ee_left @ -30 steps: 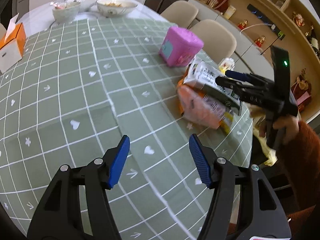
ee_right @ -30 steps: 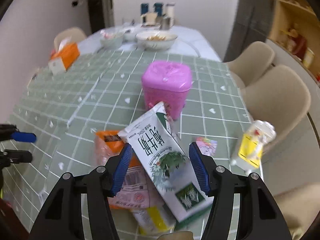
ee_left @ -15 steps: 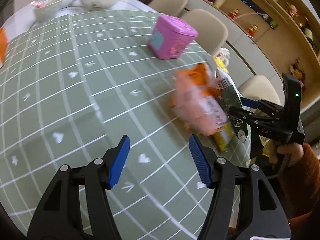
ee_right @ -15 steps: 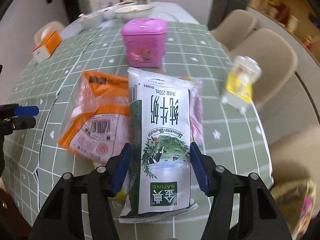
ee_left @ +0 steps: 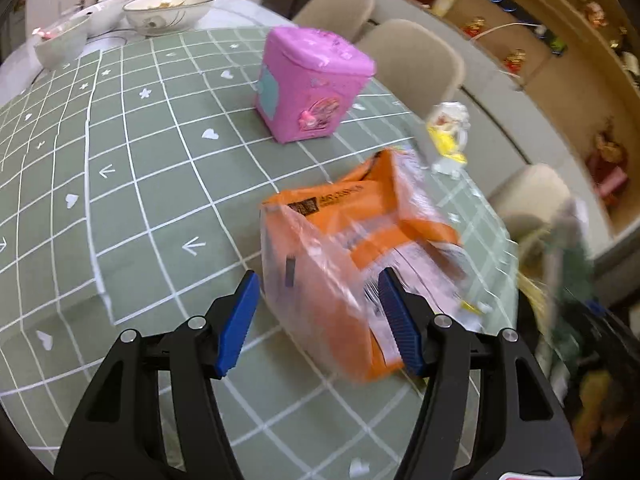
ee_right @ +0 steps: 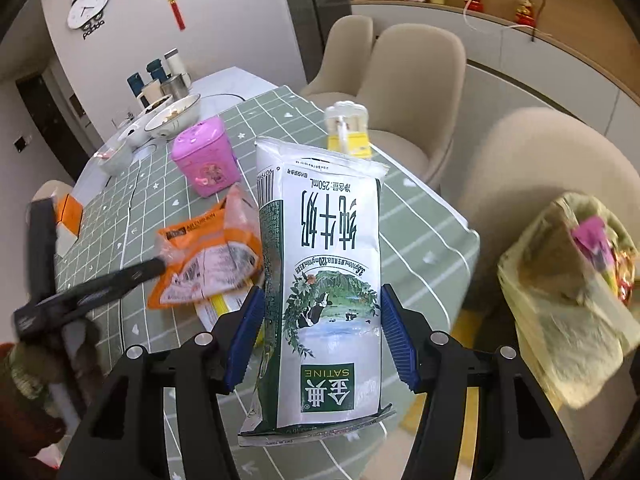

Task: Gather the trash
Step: 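Grasp the orange Air Cushion bag with the left gripper while the right grasps the white milk pouch, then carry the orange bag and white milk pouch over the bin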

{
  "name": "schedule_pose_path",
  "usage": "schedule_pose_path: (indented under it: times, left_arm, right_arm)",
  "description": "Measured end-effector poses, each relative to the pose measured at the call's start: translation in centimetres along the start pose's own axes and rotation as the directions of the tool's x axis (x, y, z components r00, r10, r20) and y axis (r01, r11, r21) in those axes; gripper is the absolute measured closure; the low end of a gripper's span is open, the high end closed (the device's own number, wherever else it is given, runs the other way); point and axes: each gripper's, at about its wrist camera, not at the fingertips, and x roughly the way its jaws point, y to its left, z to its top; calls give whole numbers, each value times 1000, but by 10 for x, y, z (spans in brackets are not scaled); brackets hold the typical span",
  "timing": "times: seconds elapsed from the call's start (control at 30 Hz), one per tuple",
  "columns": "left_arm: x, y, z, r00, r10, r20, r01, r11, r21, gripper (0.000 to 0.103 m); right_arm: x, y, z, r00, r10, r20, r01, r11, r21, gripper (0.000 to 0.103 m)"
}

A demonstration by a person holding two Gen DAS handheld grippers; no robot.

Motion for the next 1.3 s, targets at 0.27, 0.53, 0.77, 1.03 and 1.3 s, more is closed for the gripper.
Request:
schedule_pose_path:
  times: [0.27,0.53,0.77,1.03,1.3]
  left_arm:
    - [-40,-2,13,989,91,114,-80,992,-97,67]
    - [-110,-22,23,971,119,206,-128,991,30,67]
    - [-124,-46,3,968,78,237,-102,991,88,66]
    - [-107,-46,13,979,35,201,-32,999,-17,66]
    - [-87,-27,1,988,24,151,-26,1000,11,66]
  right_arm:
    - [-14,-15,-18,998,62,25,-62,998,-28,48]
    - [-40,-13,-20,992,100,72,-99,995,-14,48]
    - [-37,-7,-22,992,110,56,-106,992,-62,48]
    - [36,-10,-18,993,95,-65,-100,992,-73,48]
    - [75,-8,-18,996,29,-90,-36,996,-76,48]
